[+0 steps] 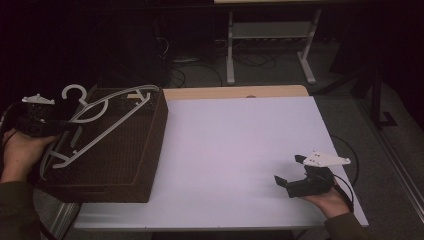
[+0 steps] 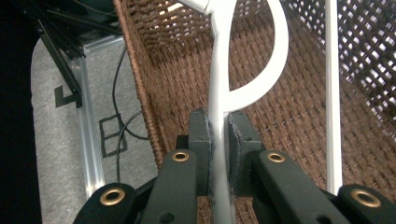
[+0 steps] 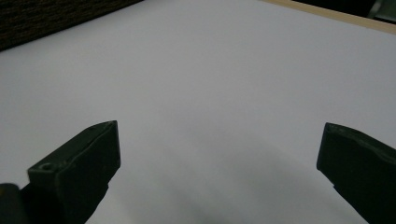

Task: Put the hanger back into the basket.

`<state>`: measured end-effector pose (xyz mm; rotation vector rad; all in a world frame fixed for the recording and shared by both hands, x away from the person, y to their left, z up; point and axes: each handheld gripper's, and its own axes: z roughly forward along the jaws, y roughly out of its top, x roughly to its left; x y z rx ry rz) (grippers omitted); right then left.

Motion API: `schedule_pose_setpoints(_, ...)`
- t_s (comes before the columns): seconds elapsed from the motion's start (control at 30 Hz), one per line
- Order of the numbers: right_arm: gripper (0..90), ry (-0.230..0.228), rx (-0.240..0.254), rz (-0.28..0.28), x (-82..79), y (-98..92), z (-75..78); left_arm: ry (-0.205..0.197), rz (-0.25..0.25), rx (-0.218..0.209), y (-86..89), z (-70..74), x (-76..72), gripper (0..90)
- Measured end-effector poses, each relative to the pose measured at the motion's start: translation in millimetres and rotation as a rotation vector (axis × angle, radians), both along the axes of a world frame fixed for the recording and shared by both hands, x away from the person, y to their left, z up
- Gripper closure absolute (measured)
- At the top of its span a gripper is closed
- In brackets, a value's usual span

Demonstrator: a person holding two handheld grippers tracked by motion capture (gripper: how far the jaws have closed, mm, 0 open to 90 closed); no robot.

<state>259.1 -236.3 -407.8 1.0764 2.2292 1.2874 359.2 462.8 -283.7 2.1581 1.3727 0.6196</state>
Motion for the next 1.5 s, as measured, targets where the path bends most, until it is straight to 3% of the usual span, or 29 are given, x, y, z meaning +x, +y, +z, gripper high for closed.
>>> schedule_pose_setpoints(0.53, 0.0, 0.004, -0.002, 0.002, 0.0, -0.1, -0.9, 0.058, -0.009, 0.065, -6.8, -24.6, 6.3, 81.8)
schedule_pose_setpoints(0.73, 0.0, 0.000, -0.001, 0.003, -0.1, -0.6, -0.6, 0.077, -0.015, 0.052, -7.5, -31.5, 9.0, 81.3)
schedule_pose_setpoints(0.8, 0.0, 0.000, -0.002, 0.003, -0.1, -0.6, -0.6, 0.075, -0.022, 0.028, -7.1, -32.9, 8.7, 79.7)
schedule_pose_setpoints(0.87, 0.0, -0.001, -0.002, 0.003, -0.2, -0.8, -0.5, 0.075, -0.016, 0.013, -5.5, -33.2, 8.0, 71.6)
schedule_pose_setpoints(1.03, 0.0, -0.001, -0.001, 0.005, -0.1, -1.0, -0.5, 0.058, -0.016, -0.030, -2.8, -30.0, 5.7, 65.6)
schedule_pose_setpoints(1.17, 0.0, -0.001, 0.001, 0.003, -0.5, -1.3, 0.0, 0.028, -0.026, -0.074, -4.8, -25.2, 4.5, 56.3)
schedule_pose_setpoints(1.27, 0.0, -0.002, 0.002, 0.004, -0.2, -1.5, 0.1, 0.002, -0.041, -0.148, -8.8, -21.5, 3.6, 50.2)
schedule_pose_setpoints(1.5, 0.0, -0.006, 0.011, 0.009, 1.2, -0.3, 3.3, -0.049, -0.089, -0.259, -29.3, -12.5, 1.8, 36.1)
